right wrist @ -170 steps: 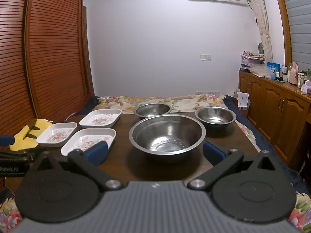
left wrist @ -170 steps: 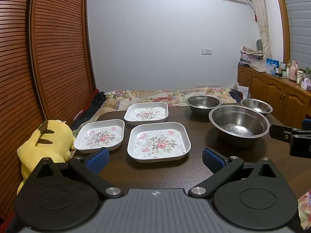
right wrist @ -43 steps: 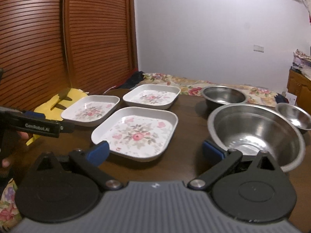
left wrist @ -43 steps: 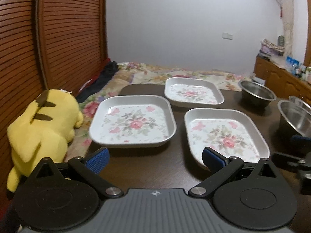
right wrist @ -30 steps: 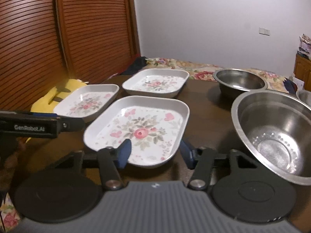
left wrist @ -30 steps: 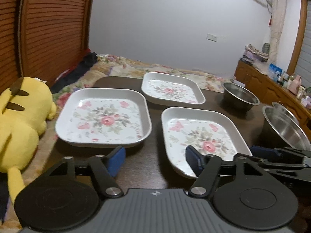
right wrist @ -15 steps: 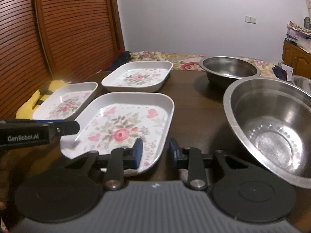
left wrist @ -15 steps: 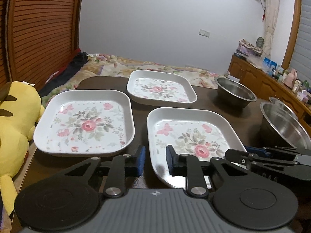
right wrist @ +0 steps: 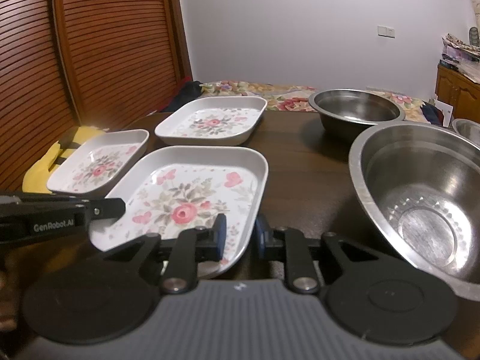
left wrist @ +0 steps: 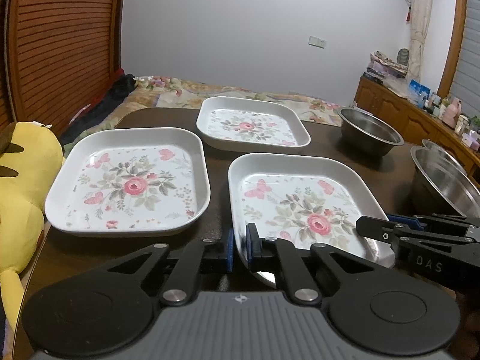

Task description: Organize plates and bowls

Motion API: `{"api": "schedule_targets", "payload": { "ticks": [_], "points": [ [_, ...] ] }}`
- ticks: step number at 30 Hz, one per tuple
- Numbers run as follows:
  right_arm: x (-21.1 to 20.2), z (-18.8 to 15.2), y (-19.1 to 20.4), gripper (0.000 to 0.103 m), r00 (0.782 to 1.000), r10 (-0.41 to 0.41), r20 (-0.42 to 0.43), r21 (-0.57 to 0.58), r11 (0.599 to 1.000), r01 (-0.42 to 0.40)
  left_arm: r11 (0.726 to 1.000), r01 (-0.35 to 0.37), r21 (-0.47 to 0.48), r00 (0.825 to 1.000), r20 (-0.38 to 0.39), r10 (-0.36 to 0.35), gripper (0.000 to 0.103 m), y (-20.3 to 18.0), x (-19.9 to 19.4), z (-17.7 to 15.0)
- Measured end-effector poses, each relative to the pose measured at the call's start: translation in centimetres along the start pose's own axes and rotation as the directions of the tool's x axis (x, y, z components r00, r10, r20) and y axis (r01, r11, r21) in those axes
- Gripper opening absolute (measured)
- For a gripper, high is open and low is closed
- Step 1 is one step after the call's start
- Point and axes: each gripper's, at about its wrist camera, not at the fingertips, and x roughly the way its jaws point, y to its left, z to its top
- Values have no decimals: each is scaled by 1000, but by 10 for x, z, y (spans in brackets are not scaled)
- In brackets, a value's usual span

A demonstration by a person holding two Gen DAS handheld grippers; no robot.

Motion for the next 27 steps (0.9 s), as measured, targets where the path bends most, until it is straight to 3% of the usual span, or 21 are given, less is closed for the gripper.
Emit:
{"api": "schedule_targets", "payload": {
  "ticks": [10, 19, 27],
  "points": [
    [-2, 0, -3, 19, 1000, 27, -1, 13, 1000, -27, 1000, 6, -25, 1000, 11, -6, 9, 4, -11, -1],
    [-34, -9, -2, 17, 997, 75, 30, 4, 997, -75, 999, 34, -14, 999, 42, -34, 9, 4, -49, -20],
    [-63, -36, 2, 17, 993, 116, 18, -6, 993, -116, 1000, 31, 3, 999, 32, -31, 9, 1, -71, -46]
  ]
}}
